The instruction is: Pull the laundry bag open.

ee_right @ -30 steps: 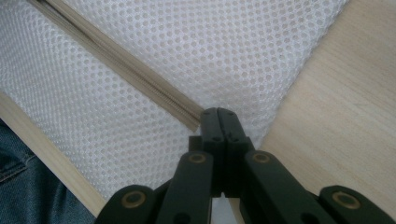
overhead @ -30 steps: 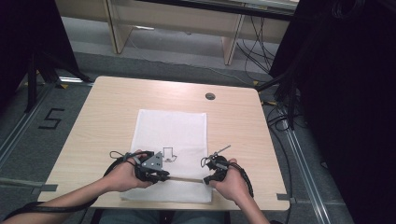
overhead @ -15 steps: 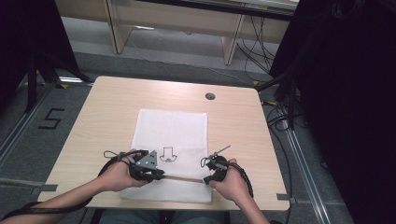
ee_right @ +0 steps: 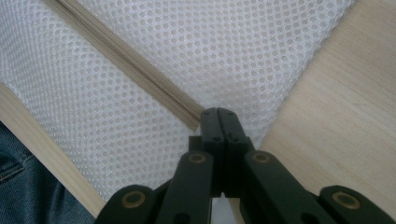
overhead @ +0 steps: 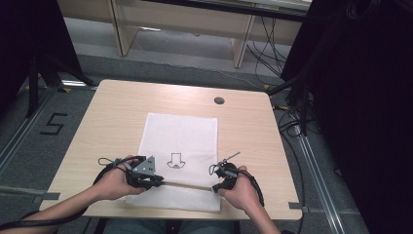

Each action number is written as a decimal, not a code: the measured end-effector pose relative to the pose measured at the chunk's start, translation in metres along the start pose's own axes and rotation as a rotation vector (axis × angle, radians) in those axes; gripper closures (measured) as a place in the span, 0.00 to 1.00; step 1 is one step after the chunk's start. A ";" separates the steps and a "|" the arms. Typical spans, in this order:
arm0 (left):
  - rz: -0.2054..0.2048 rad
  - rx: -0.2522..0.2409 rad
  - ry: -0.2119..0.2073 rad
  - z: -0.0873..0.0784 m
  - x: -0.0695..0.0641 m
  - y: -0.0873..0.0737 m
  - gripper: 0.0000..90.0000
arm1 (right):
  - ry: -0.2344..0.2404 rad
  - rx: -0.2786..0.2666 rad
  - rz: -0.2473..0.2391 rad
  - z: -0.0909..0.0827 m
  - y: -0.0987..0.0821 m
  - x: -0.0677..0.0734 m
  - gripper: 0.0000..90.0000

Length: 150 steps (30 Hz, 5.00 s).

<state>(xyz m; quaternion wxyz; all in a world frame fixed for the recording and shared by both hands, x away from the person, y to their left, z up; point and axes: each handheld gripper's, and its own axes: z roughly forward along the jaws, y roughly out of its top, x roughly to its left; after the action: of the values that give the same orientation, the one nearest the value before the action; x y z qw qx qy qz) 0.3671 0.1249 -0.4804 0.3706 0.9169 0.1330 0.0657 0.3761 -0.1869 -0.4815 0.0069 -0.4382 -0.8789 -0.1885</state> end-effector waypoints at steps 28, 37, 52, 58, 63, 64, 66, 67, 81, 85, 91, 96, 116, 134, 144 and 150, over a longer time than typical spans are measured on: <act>-0.029 -0.008 0.001 -0.008 0.002 -0.012 0.91 | 0.012 0.000 0.016 0.000 -0.001 -0.001 1.00; -0.017 -0.008 0.007 -0.010 0.002 -0.014 0.91 | 0.010 0.001 0.016 0.000 -0.001 -0.001 1.00; -0.027 -0.019 0.017 -0.010 0.000 -0.015 0.91 | 0.011 -0.010 -0.007 0.000 -0.001 -0.001 1.00; -0.026 -0.017 0.017 -0.009 0.000 -0.014 0.91 | 0.000 -0.010 -0.027 -0.001 -0.001 0.001 0.98; -0.024 -0.016 0.017 -0.008 0.000 -0.013 0.91 | 0.010 -0.016 -0.031 -0.003 -0.002 0.004 0.83; -0.018 -0.011 0.016 -0.008 0.000 -0.012 0.91 | 0.011 -0.016 -0.045 -0.003 -0.002 0.004 0.80; -0.014 -0.013 0.017 -0.007 0.000 -0.012 0.91 | 0.008 -0.015 -0.046 -0.006 -0.001 0.006 0.73; -0.016 -0.015 0.015 -0.007 -0.001 -0.012 0.91 | 0.003 -0.020 -0.052 -0.006 -0.001 0.006 0.71; -0.018 -0.018 0.019 -0.007 0.000 -0.011 0.91 | 0.011 -0.067 -0.283 -0.002 -0.001 0.006 0.59; -0.021 -0.017 0.017 -0.007 0.000 -0.011 0.91 | -0.023 -0.063 -0.365 0.002 -0.001 0.005 0.67; -0.038 -0.039 0.033 -0.007 0.000 -0.010 0.91 | -0.062 -0.037 -0.480 0.003 -0.001 0.012 0.74; -0.034 -0.037 0.036 -0.009 0.001 -0.009 0.91 | -0.078 -0.023 -0.526 0.002 0.001 0.012 0.85; -0.034 -0.003 0.042 -0.012 0.000 -0.014 0.91 | -0.119 0.021 -0.567 0.002 0.003 0.017 0.95; -0.067 0.006 0.044 -0.022 0.006 -0.025 0.91 | -0.104 0.011 -0.557 0.001 0.002 0.014 0.95; -0.085 0.022 0.054 -0.029 0.009 -0.035 0.91 | -0.099 0.004 -0.551 0.001 0.001 0.013 0.95; -0.033 0.058 0.067 -0.035 0.011 -0.037 0.91 | -0.102 0.010 -0.548 0.001 0.002 0.013 0.94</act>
<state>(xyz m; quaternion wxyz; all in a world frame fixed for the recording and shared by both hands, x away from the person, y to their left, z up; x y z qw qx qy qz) 0.3630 0.1769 -0.4810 0.3402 0.9222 0.1624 0.0865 0.3698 -0.1755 -0.4795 -0.0866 -0.1929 -0.9647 -0.1567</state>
